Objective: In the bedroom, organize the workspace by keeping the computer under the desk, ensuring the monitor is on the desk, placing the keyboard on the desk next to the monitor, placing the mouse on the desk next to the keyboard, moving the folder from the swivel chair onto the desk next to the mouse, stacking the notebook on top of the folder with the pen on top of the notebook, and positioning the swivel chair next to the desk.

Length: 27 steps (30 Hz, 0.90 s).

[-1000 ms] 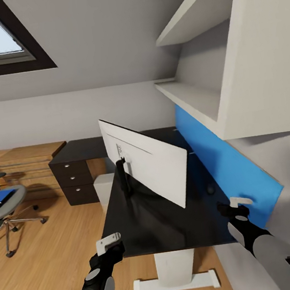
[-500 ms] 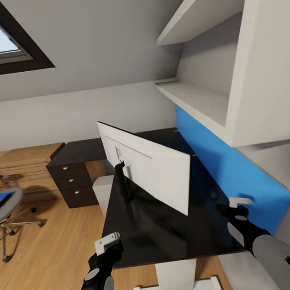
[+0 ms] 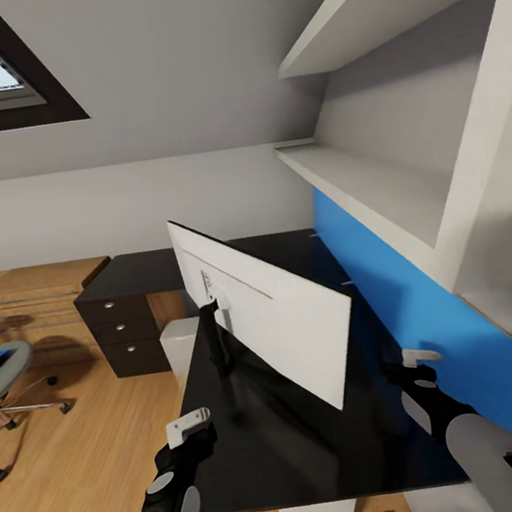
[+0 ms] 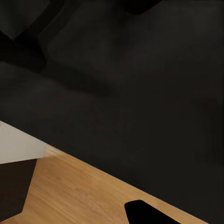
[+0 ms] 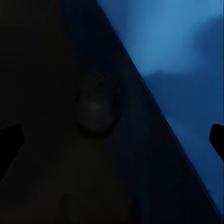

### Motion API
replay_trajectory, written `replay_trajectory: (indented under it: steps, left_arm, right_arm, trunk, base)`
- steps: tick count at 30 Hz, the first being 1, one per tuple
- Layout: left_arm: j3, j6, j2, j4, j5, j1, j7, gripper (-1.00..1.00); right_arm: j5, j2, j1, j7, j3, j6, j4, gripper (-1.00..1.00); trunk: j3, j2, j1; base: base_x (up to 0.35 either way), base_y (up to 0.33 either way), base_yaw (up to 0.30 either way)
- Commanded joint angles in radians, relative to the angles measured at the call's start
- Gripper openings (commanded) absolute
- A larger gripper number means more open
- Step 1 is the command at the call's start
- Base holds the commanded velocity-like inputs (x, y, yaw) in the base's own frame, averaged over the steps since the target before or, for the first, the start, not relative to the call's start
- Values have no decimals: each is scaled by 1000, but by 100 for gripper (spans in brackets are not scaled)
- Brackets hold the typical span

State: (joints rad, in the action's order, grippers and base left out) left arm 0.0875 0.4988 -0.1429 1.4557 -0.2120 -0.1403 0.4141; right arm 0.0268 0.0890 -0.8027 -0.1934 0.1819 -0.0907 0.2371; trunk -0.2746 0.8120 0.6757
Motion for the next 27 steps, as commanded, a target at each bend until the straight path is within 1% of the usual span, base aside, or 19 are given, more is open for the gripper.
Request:
replay_trajectory:
  steps: [1, 5, 6, 9, 17, 21, 25, 27]
  left_arm:
    - [2, -1, 0, 9, -9, -1, 10, 100]
    - [1, -2, 2, 19, -9, -1, 11, 100]
    - [1, -1, 7, 22, -9, 0, 10, 100]
    - [0, 0, 10, 24, -9, 0, 10, 100]
    - [0, 0, 11, 42, -10, 0, 11, 100]
    - [1, 2, 10, 57, -12, 0, 11, 100]
    - [1, 3, 8, 65, -13, 0, 11, 100]
    - [1, 3, 8, 66, -13, 0, 11, 100]
  right_arm:
    - [3, -2, -1, 1, 3, -1, -3, 100]
    - [4, -3, -1, 3, 2, 0, -3, 100]
    - [4, -3, -1, 4, 1, 0, -4, 100]
    - [4, -2, -1, 4, 1, 0, -4, 100]
    - [3, 0, -1, 4, 3, -6, 1, 100]
    - [2, -1, -1, 10, 2, -10, 4, 100]
    - [3, -1, -1, 57, 2, -28, 4, 100]
    - [3, -1, -1, 69, 2, -30, 4, 100]
  trunk:
    - [-1, 1, 0]
    - [-1, 1, 0]
    - [-1, 1, 0]
    - [-1, 1, 0]
    - [-1, 1, 0]
    - [-14, 29, 16]
    - [-26, 57, 31]
    - [-33, 71, 39]
  base:
    - [44, 0, 0]
    - [50, 0, 0]
    - [176, 0, 0]
    - [130, 0, 0]
    - [35, 0, 0]
    - [6, 0, 0]
    - [1, 0, 0]
    - [0, 0, 0]
